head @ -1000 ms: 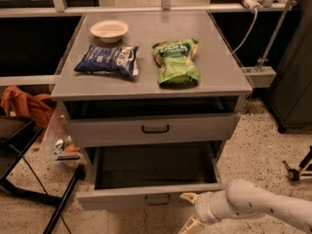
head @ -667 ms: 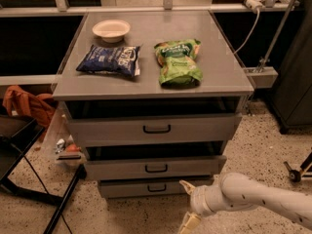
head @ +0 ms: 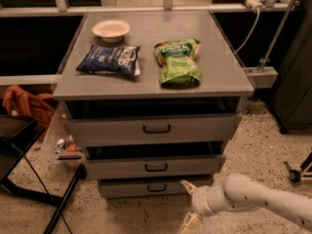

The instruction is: Close middle drawer

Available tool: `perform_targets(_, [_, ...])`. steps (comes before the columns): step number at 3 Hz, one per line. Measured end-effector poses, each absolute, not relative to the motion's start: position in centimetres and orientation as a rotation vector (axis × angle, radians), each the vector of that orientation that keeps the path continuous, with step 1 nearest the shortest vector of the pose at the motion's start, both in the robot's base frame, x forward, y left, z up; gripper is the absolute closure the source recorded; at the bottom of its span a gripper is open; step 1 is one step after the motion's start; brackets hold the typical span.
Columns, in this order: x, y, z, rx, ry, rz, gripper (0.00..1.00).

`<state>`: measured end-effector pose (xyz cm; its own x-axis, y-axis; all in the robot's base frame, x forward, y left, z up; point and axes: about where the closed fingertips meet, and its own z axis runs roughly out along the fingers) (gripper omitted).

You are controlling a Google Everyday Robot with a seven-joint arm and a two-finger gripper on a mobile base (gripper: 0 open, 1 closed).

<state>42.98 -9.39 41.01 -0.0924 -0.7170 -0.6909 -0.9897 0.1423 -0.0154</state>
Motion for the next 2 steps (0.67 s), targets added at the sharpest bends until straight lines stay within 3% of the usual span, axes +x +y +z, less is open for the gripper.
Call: perform_targets(2, [48.7,-12.3,41.0,-1.552,1.851,0.543,0.42])
